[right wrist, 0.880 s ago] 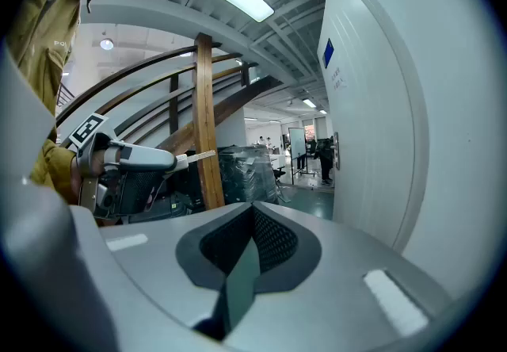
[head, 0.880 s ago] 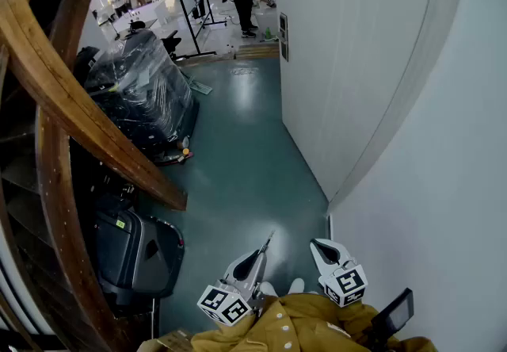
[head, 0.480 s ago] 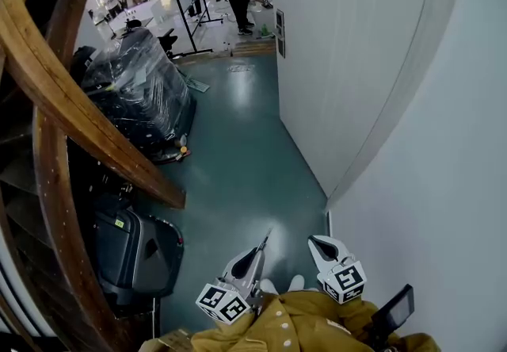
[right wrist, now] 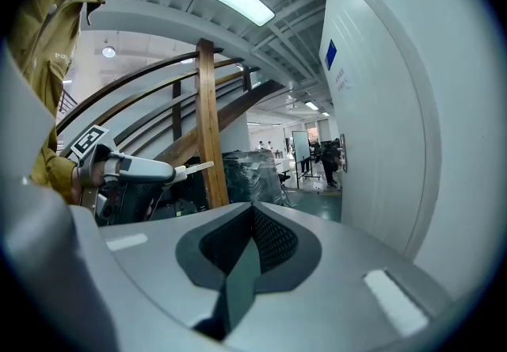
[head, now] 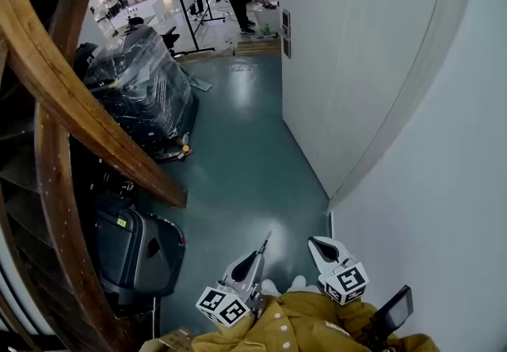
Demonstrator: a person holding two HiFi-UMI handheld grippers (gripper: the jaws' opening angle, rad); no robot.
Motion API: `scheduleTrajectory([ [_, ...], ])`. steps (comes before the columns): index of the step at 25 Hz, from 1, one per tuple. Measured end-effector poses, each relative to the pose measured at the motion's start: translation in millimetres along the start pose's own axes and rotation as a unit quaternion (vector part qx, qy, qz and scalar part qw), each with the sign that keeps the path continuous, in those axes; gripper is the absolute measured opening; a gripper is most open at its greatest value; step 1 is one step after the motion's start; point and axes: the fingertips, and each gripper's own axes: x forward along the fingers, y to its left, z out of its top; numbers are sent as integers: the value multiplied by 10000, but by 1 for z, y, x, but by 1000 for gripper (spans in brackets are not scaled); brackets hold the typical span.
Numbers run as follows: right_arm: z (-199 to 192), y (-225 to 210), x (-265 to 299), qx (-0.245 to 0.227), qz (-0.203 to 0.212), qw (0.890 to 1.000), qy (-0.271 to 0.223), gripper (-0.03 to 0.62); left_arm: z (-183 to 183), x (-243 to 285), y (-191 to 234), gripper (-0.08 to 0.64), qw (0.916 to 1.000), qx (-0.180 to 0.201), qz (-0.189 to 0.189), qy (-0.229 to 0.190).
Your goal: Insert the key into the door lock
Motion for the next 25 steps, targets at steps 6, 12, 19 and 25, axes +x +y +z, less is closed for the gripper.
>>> scheduleTrajectory([
  [6,-3,21,37,16,73,10000,-34,6,13,-25,35,23,9999,33,129,-100],
  [12,-7,18,61,95,117,9998,118,6,17,-7,60,25,9998,-139,142,-24],
  [19,11,-42,122,156,-23,9999,39,6,46,57,104,25,9998,-164,130,24],
  [25,45,-133,186,147,-98,9998,25,6,88,159,139,24,9998,-113,150,104],
])
